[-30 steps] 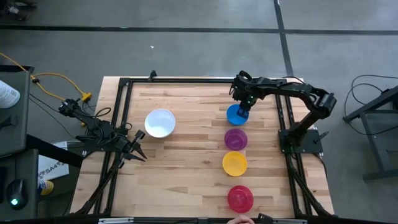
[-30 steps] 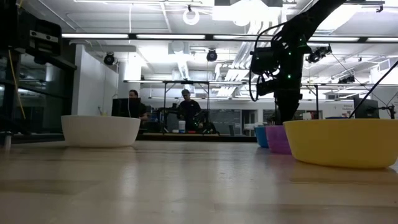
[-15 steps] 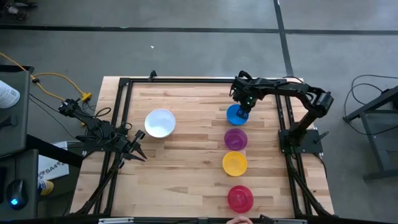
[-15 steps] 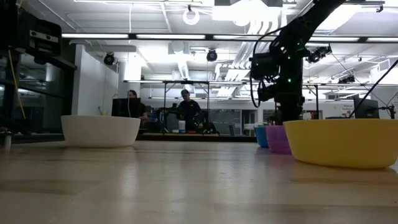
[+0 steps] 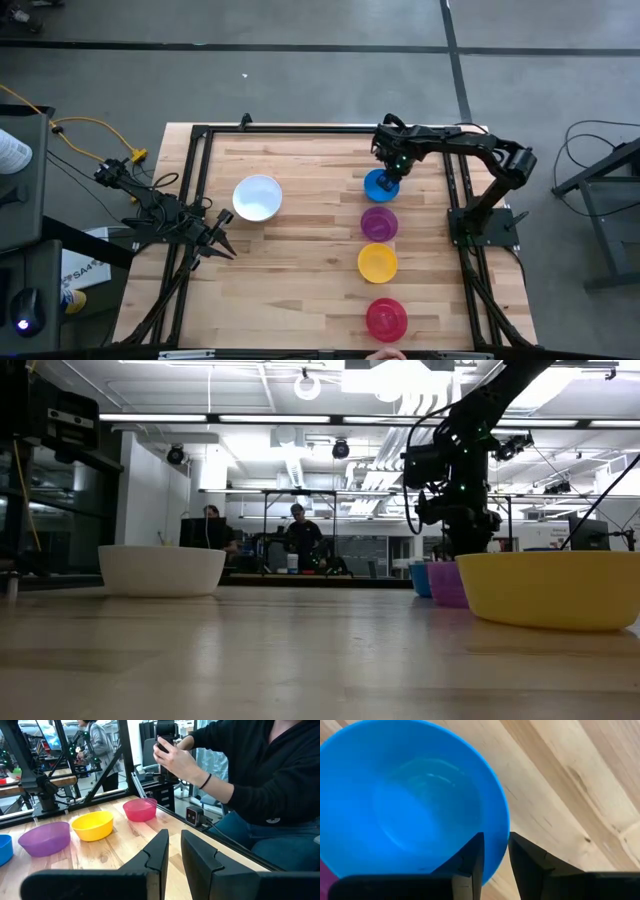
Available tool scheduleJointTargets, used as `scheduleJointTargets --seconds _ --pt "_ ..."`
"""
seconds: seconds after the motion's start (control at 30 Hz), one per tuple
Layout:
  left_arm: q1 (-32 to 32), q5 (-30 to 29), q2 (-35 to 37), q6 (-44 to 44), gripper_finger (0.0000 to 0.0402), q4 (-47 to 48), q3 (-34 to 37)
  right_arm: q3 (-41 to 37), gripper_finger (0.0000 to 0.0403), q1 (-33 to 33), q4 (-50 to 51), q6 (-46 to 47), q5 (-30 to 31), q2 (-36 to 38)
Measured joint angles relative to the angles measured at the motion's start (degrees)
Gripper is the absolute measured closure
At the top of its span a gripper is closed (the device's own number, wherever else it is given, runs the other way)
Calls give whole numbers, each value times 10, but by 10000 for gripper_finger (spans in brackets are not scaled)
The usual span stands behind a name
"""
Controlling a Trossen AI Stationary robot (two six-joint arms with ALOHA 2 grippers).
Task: Nest bowls inside each other
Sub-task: Stack the blue bowl on the white bowl
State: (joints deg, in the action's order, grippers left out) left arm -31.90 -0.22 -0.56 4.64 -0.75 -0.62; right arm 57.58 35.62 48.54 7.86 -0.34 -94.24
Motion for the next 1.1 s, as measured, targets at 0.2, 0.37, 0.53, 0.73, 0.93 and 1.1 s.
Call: scheduleJointTargets --seconds 0.2,0.37,0.53,0.73,0.93,1.1 --pt "0 0 0 0 352 0 0 0 322 -4 20 16 -1 0" --pt "0 0 0 0 352 0 0 0 322 -4 20 16 -14 0" --pt "0 0 0 0 352 0 0 0 323 -5 18 16 -14 0" --pt "0 0 0 0 352 0 0 0 336 -5 9 16 -11 0" --pt "0 0 0 0 352 0 0 0 358 -5 8 15 -11 0" --pt "0 0 0 0 352 0 0 0 377 -5 8 14 -6 0"
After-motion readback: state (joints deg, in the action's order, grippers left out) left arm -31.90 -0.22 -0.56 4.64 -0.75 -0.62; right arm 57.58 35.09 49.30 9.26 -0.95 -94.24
